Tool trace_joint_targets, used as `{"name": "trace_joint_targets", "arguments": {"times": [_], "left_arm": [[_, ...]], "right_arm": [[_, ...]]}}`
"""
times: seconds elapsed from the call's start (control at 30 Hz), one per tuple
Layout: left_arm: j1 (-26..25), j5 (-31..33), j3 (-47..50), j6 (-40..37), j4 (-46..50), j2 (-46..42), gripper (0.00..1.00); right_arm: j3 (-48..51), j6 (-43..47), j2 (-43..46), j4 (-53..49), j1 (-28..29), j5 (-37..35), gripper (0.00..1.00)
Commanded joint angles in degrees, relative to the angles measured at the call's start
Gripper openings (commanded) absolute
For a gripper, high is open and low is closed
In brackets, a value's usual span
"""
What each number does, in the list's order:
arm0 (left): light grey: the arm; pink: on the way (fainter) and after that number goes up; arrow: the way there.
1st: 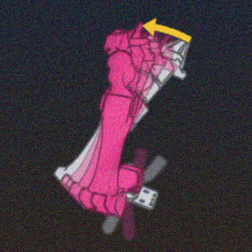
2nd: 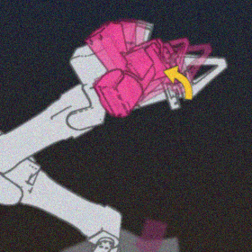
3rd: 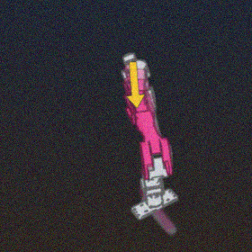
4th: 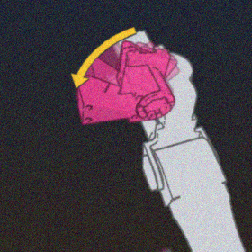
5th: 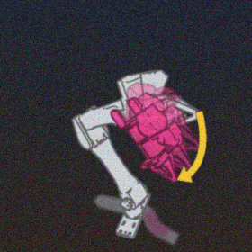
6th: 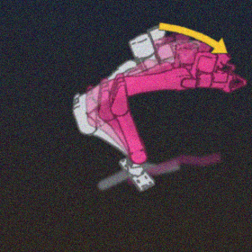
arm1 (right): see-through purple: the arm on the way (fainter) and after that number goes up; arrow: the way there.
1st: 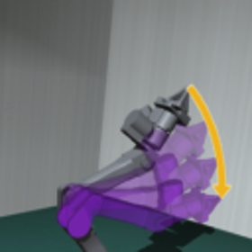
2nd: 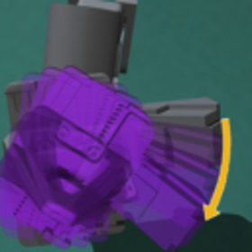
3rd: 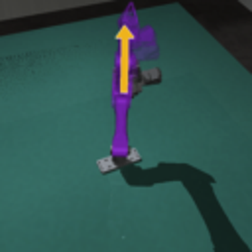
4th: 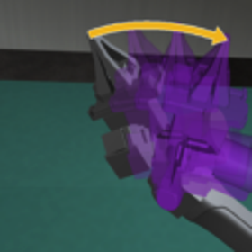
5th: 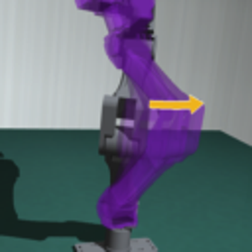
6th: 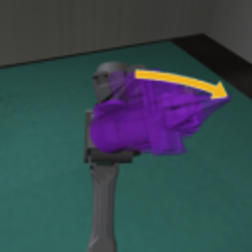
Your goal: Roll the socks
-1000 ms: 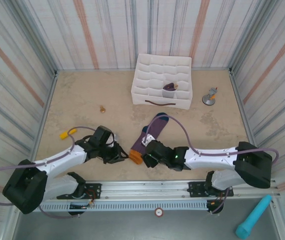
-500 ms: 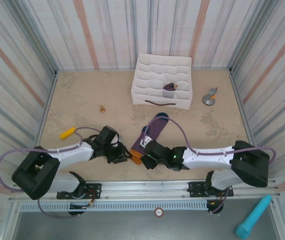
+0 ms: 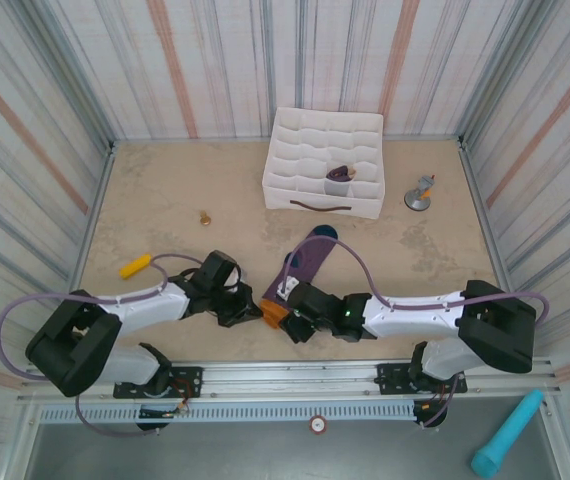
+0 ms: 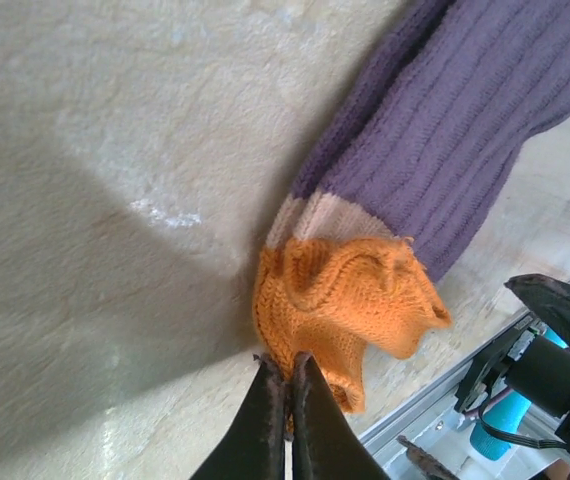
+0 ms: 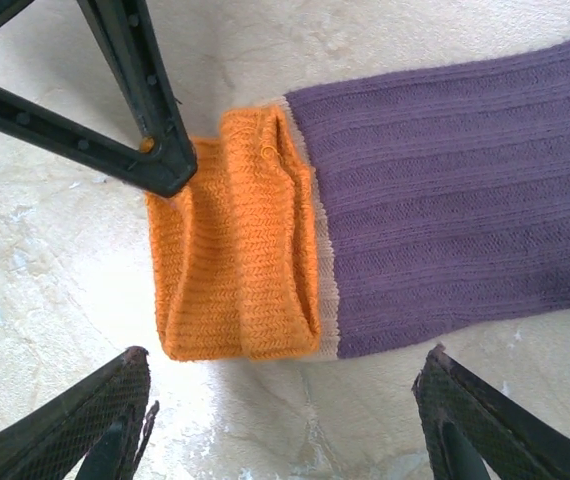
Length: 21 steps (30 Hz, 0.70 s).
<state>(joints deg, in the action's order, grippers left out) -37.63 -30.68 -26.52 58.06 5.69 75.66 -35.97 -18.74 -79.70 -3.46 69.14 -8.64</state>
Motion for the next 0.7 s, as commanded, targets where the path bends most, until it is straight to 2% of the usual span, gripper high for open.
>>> {"name": "trace_joint_targets", "arguments": {"times": [0.0,0.2,0.4,0.67], "left_arm": [[-0.25,-0.77,-1.29,1.96,-0.28,-1.51,0.0],[0.22,-1.29,-1.01,3.99,-1.49,-2.87,0.0],[1.59,-3.58,0.6,7.15,-6.48,-2.23,0.0],[2.0,-4.53,1.87,10.38,-11.18,0.83,0.0]], "right_arm": [[-2.13,2.02,-1.31,-0.97,0.47,1.04,0.72],[-2.6,2.39,-1.72,-0.93,0.46,1.76,0.73],[-3.14,2.83,-2.88,-1.02,0.46,2.05,0.79],[-5.14,1.39,-6.43,-1.28,0.58,-1.46,0.76]]}}
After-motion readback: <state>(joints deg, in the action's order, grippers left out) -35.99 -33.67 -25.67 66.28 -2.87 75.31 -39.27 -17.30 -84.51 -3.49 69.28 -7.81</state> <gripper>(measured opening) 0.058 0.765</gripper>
